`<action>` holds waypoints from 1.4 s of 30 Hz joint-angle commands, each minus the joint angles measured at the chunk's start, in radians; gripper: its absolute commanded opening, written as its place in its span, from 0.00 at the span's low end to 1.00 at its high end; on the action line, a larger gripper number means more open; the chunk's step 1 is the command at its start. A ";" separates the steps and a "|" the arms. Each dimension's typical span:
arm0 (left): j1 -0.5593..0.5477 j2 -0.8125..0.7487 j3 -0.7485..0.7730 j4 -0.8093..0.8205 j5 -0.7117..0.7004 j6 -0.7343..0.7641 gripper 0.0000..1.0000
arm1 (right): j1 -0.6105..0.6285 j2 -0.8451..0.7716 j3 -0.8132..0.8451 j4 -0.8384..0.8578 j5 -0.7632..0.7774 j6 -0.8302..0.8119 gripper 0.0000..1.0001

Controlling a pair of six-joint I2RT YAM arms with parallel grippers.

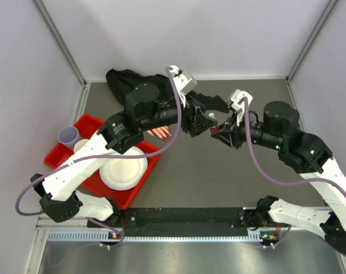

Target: Paint the nails

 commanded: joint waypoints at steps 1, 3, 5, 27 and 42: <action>-0.001 -0.012 0.040 0.003 0.019 0.023 0.66 | 0.003 -0.008 0.019 0.029 0.015 -0.012 0.00; -0.001 -0.011 0.041 0.004 0.023 0.017 0.60 | 0.005 -0.003 0.017 0.029 0.013 -0.012 0.00; -0.001 -0.009 0.043 0.012 0.029 0.005 0.58 | 0.005 -0.002 0.017 0.027 0.012 -0.012 0.00; -0.001 0.058 0.115 -0.048 0.101 -0.008 0.36 | 0.005 -0.014 0.016 0.030 0.002 -0.010 0.00; -0.001 0.071 0.123 -0.042 0.092 0.015 0.00 | 0.003 -0.017 0.008 0.027 0.027 0.003 0.00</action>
